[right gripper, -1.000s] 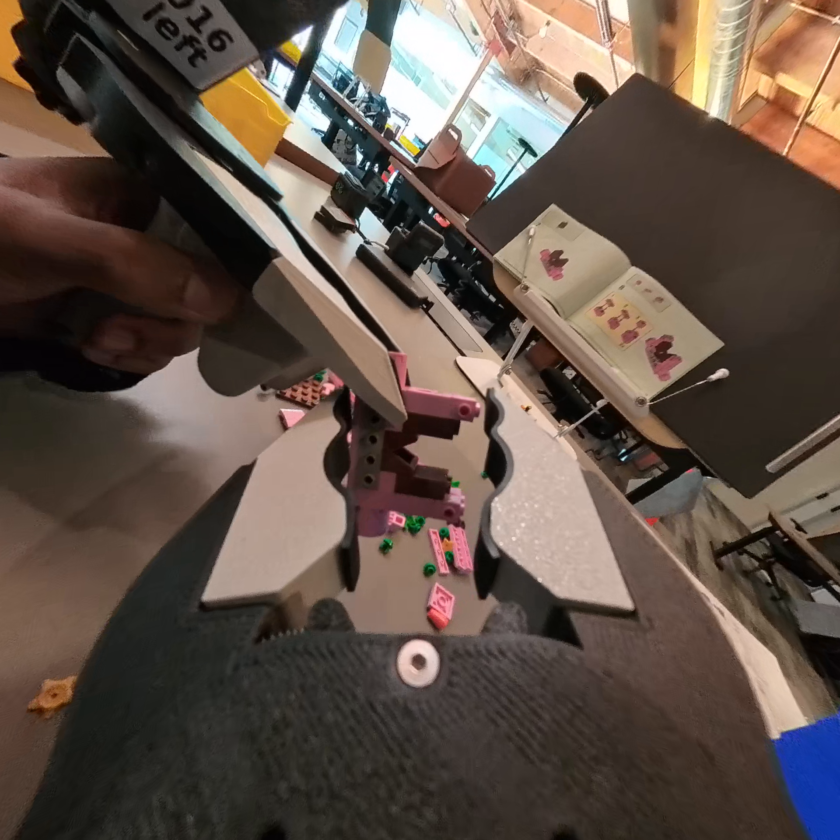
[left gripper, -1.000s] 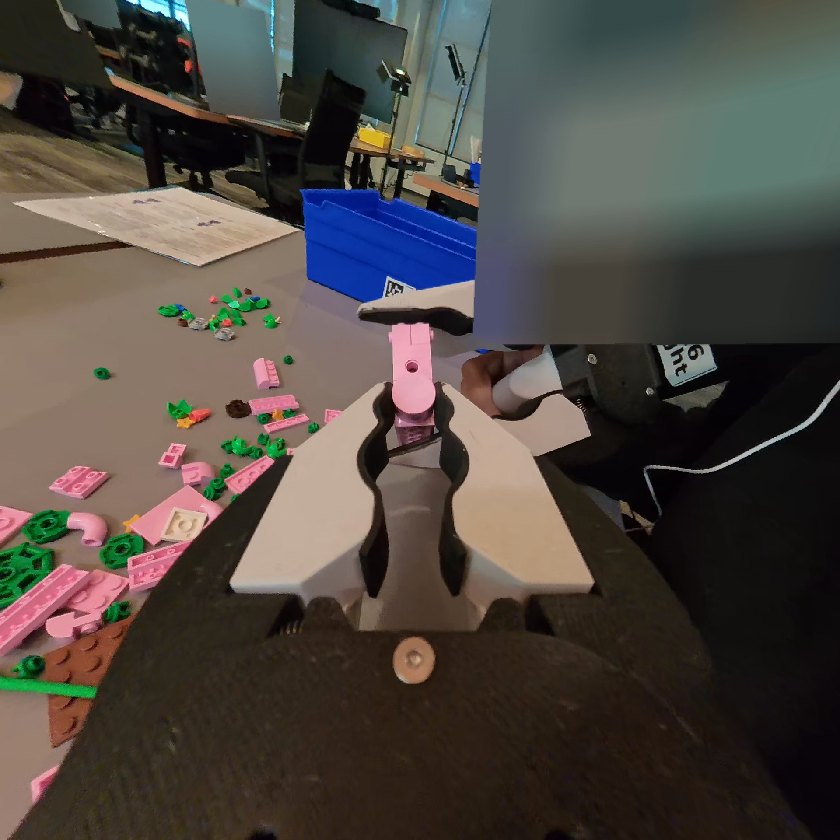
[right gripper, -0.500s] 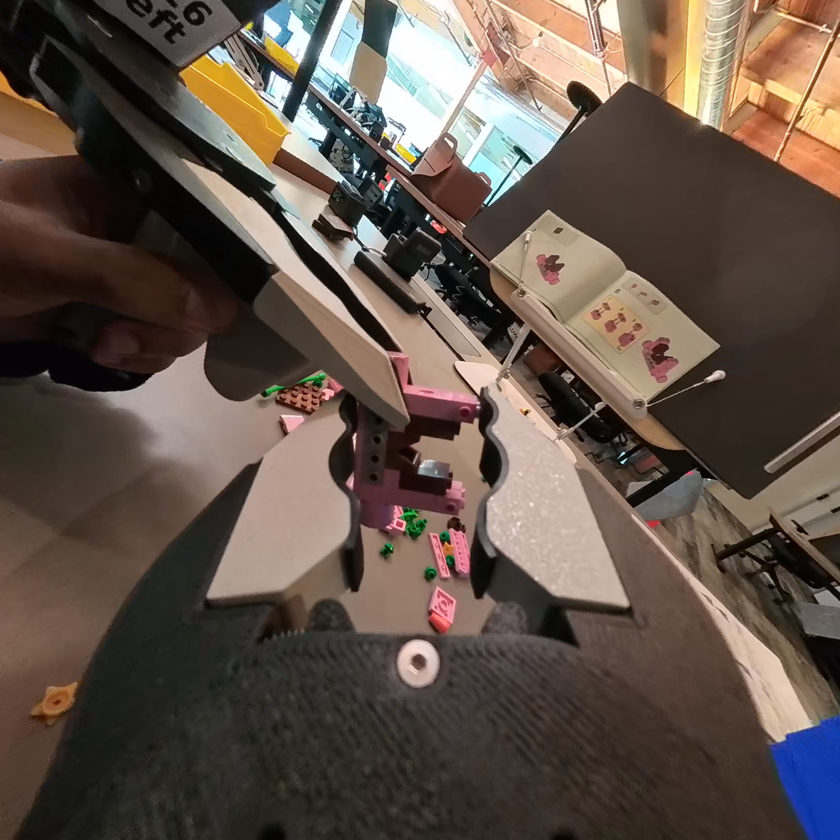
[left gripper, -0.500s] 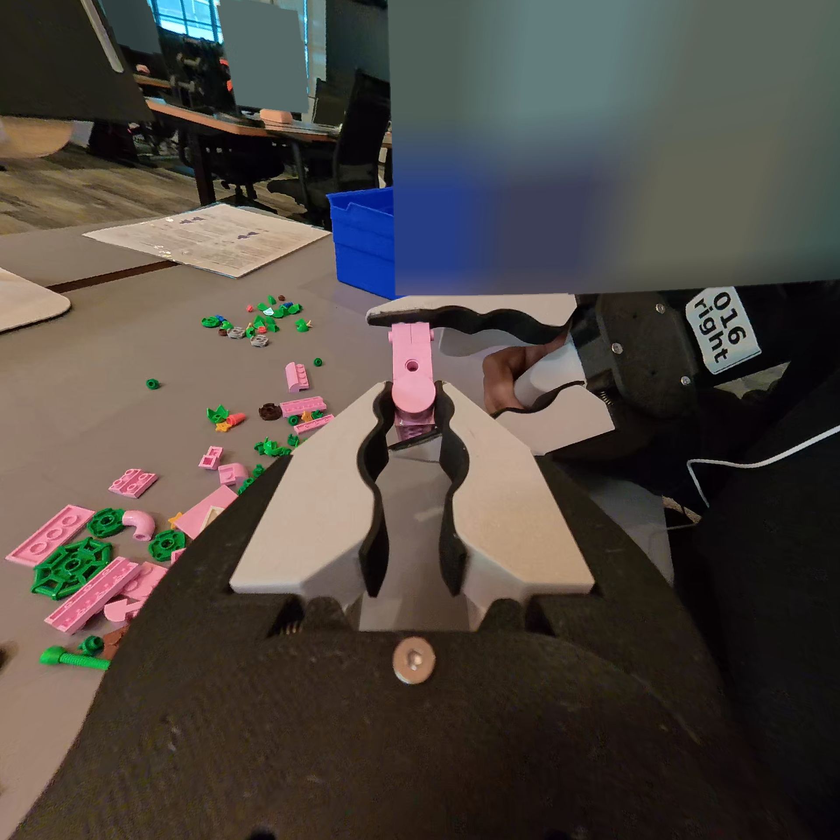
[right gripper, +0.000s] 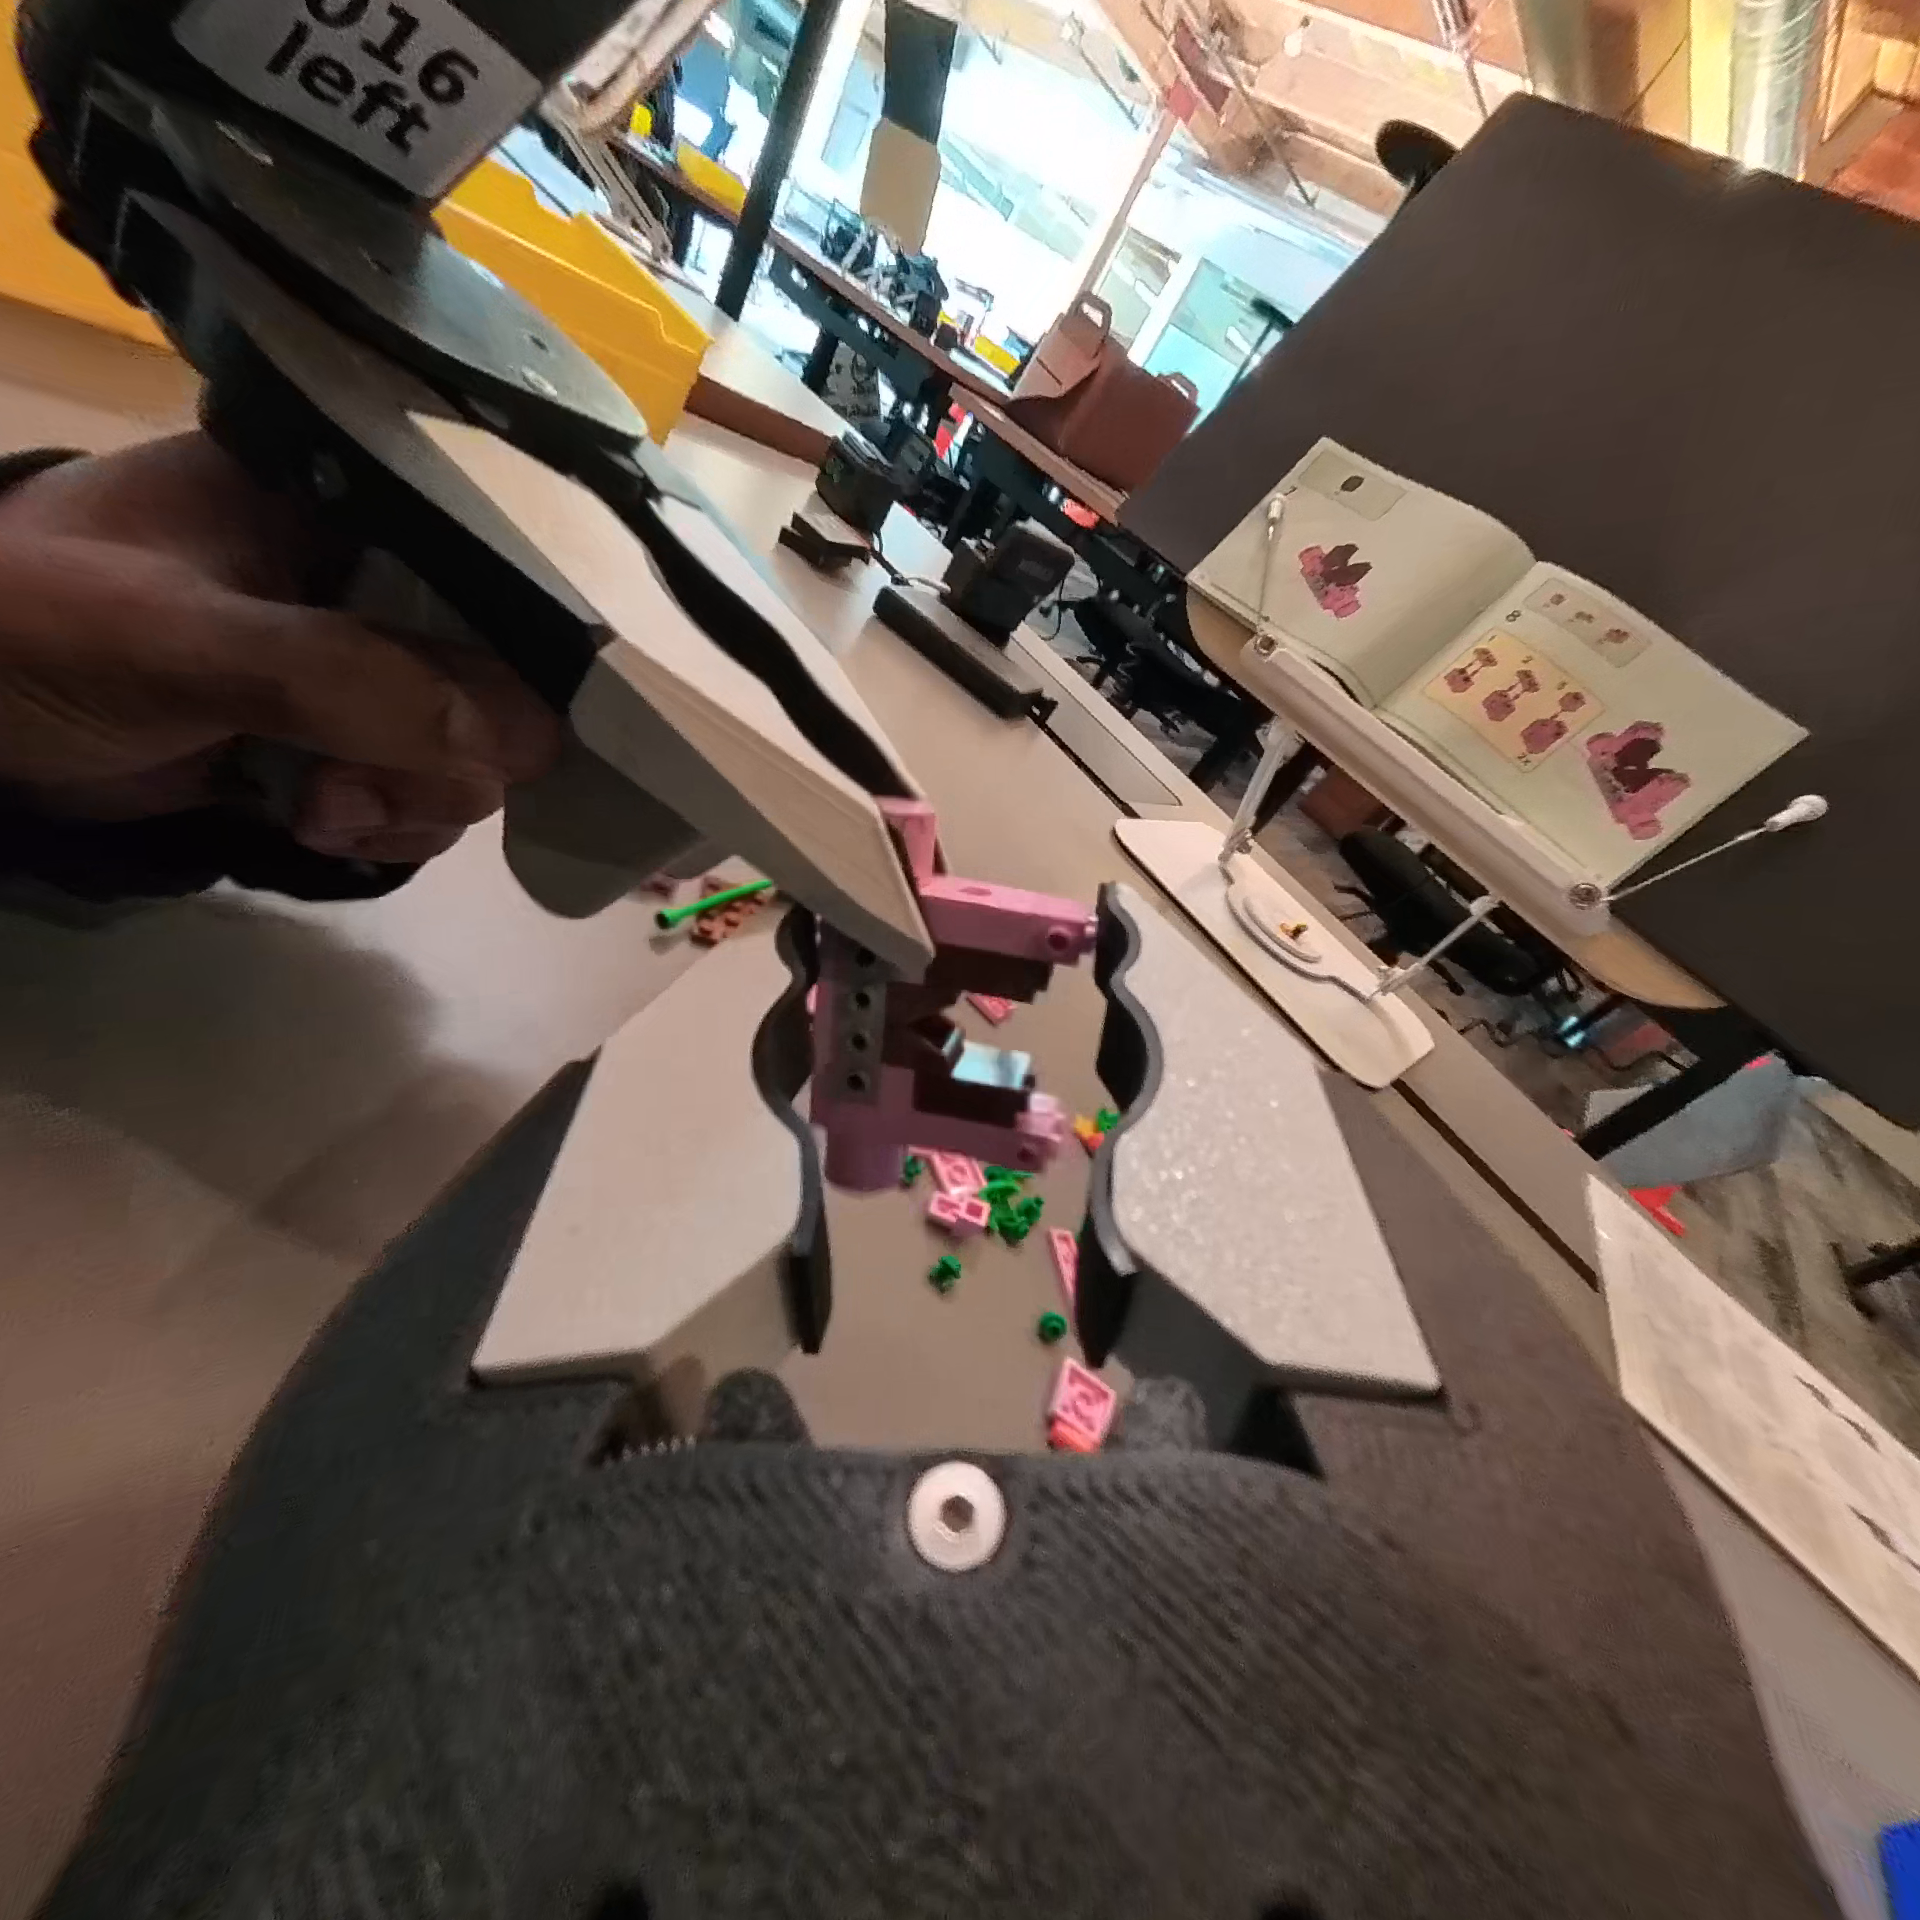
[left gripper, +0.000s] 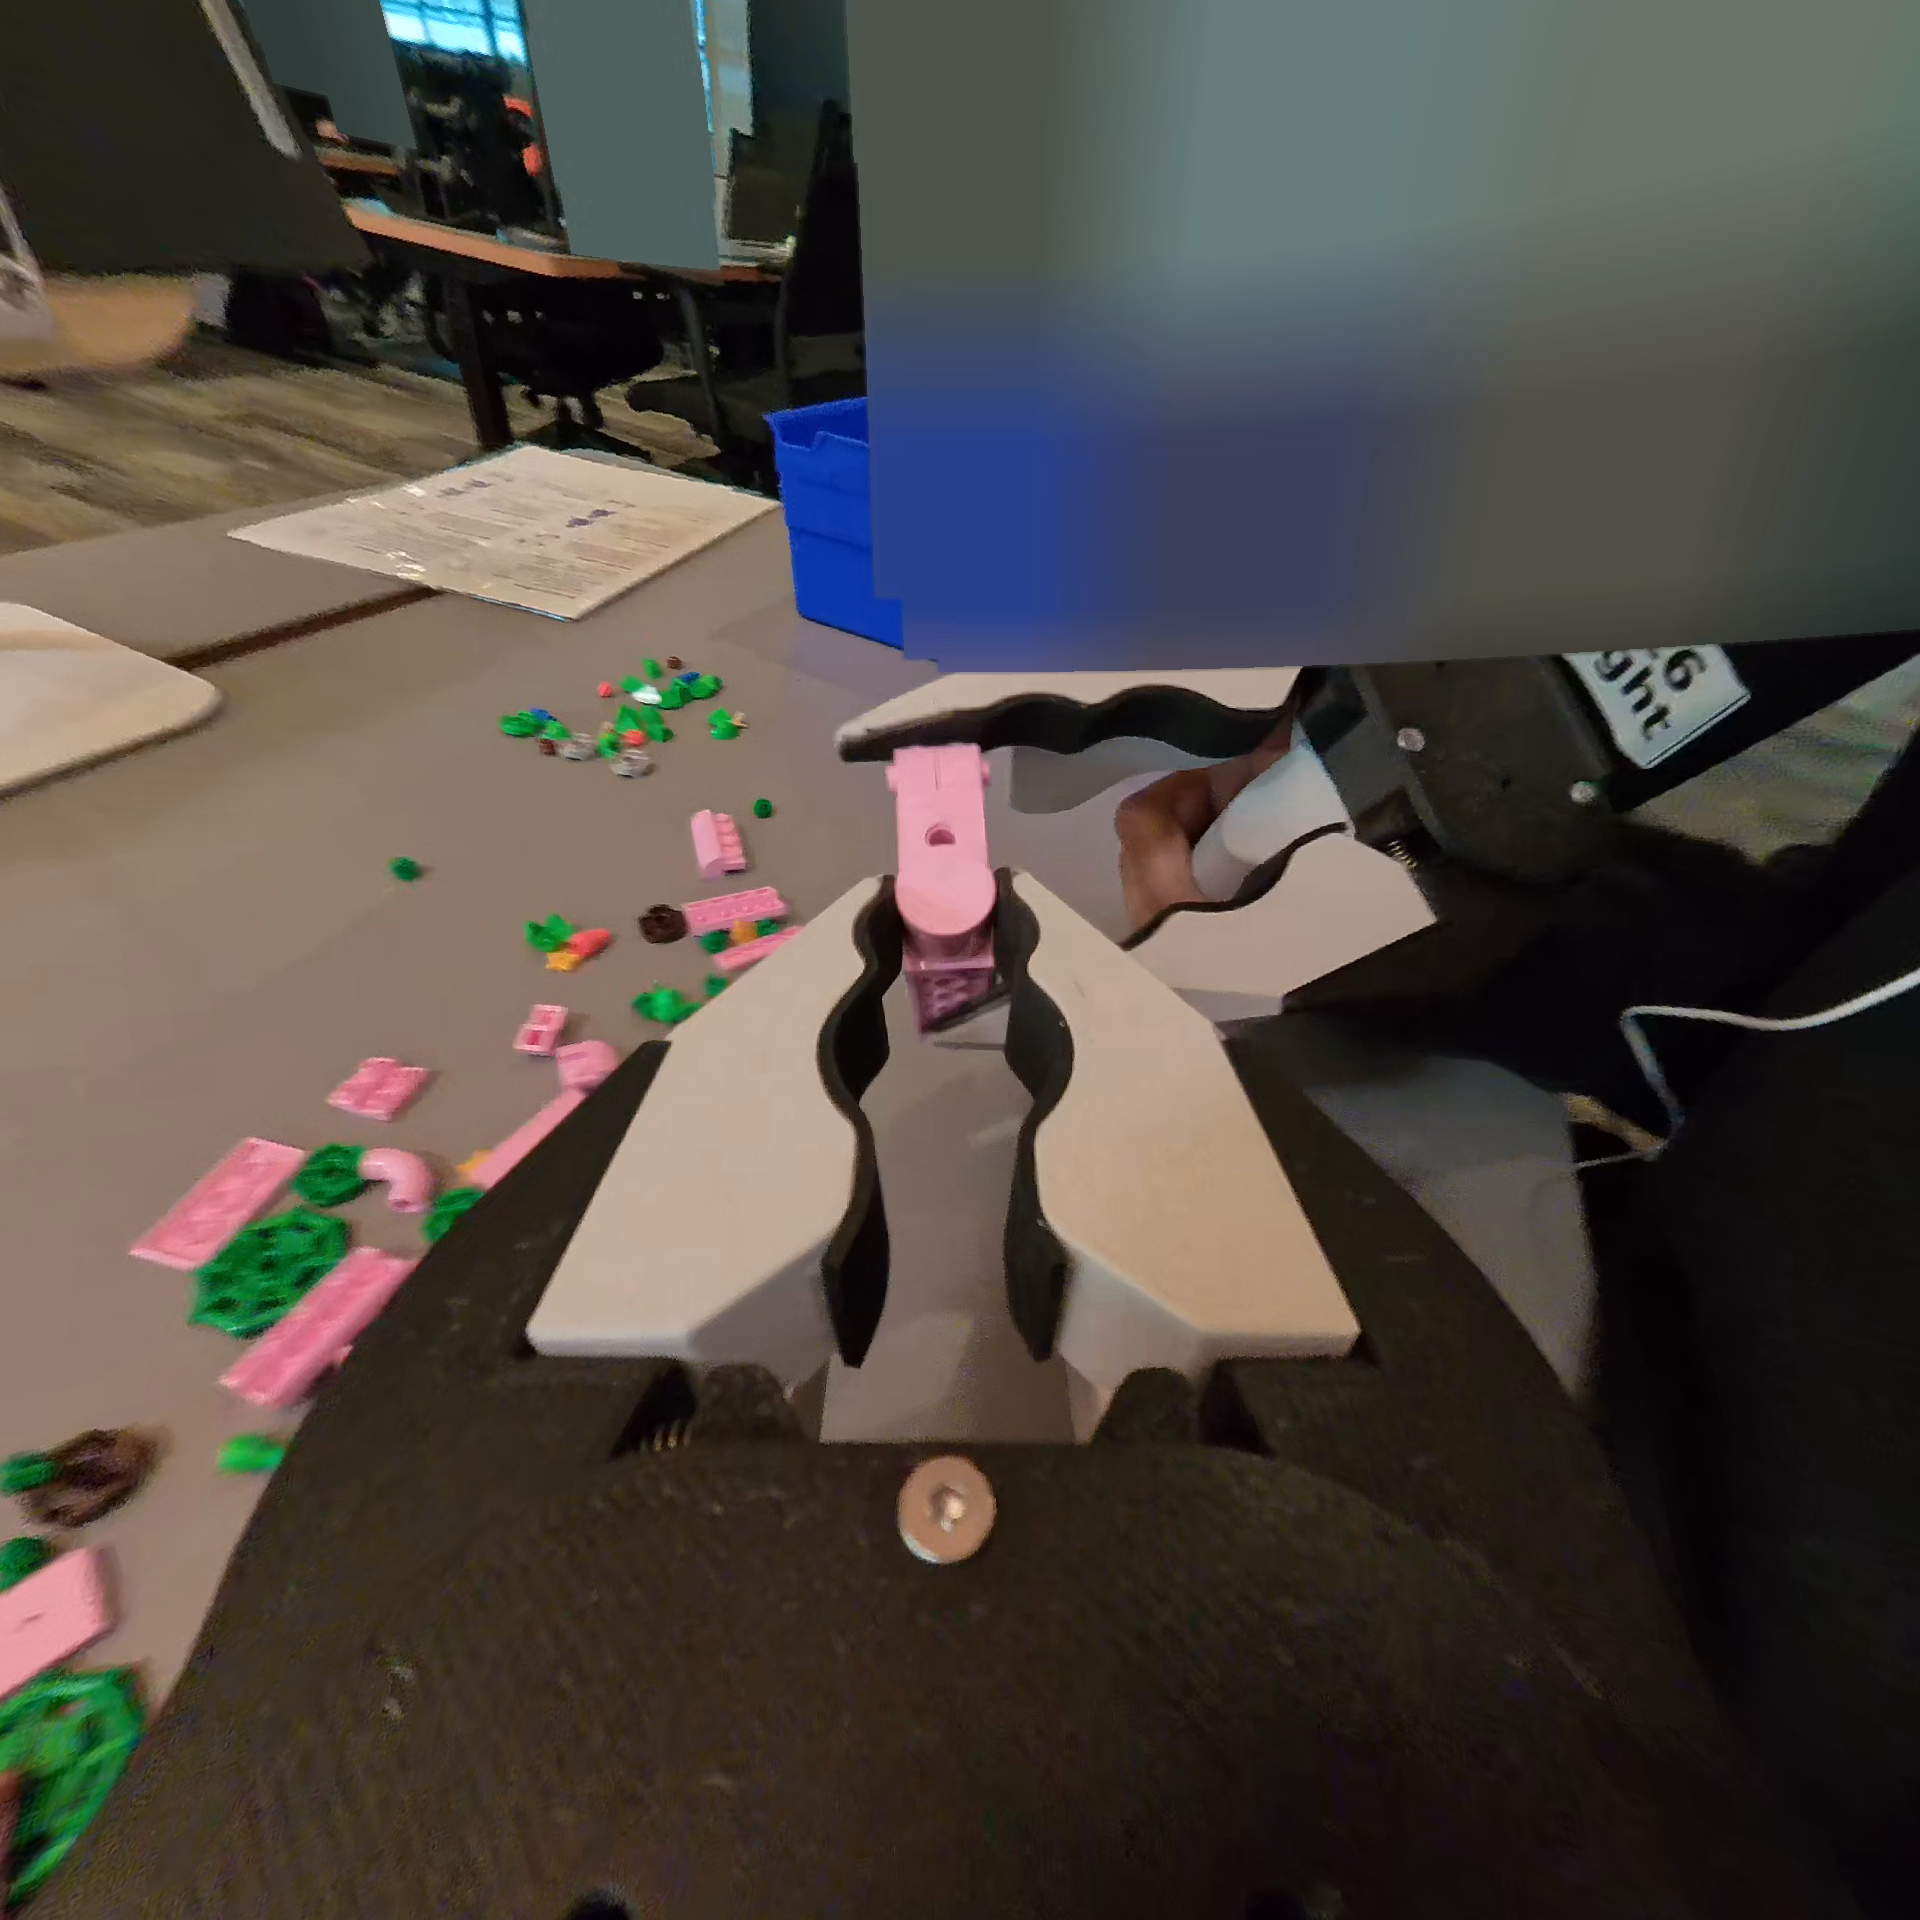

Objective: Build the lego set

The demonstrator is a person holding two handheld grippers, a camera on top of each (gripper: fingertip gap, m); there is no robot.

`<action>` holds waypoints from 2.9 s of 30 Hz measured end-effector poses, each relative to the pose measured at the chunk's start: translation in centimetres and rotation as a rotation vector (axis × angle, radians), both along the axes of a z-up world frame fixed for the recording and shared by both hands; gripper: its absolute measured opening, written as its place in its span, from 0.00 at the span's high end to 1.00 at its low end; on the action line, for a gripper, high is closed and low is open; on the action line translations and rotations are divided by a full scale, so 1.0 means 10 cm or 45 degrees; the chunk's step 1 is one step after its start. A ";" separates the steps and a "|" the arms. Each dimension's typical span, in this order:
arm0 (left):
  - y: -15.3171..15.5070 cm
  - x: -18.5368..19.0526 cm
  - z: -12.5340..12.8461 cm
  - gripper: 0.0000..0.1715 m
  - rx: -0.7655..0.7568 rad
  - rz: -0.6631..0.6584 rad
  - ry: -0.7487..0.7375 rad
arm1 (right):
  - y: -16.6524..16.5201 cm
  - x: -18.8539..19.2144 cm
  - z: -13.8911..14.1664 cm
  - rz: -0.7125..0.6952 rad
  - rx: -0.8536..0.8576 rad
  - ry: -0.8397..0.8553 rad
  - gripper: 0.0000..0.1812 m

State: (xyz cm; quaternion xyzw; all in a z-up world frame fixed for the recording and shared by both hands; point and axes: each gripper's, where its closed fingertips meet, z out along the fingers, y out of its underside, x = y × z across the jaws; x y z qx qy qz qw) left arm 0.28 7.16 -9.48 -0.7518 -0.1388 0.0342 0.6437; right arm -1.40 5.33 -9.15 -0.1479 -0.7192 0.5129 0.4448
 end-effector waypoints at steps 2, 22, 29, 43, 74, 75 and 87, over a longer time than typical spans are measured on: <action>-0.09 -0.08 0.01 0.91 -0.056 0.062 0.134 | 0.01 0.02 -0.03 0.056 -0.039 -0.040 0.66; -0.11 0.01 0.11 0.91 -0.270 0.212 0.818 | 0.10 0.16 0.20 0.645 -1.082 -0.881 0.88; -0.10 0.05 0.13 0.92 -0.262 0.209 0.850 | 0.13 0.17 0.21 0.704 -1.154 -0.950 0.92; -0.08 0.02 0.06 0.91 -0.328 0.233 0.854 | 0.16 0.13 0.15 0.698 -1.187 -1.045 0.93; -0.27 -0.01 0.37 0.91 0.379 -0.101 -0.089 | 0.18 0.11 0.22 0.589 -0.980 -0.763 0.69; -0.28 -0.01 0.38 0.91 0.409 -0.120 -0.129 | 0.15 0.14 0.21 0.614 -0.974 -0.786 0.69; -0.22 0.12 0.42 0.92 0.508 -0.309 -0.282 | 0.07 0.27 0.25 0.700 -0.898 -0.729 0.90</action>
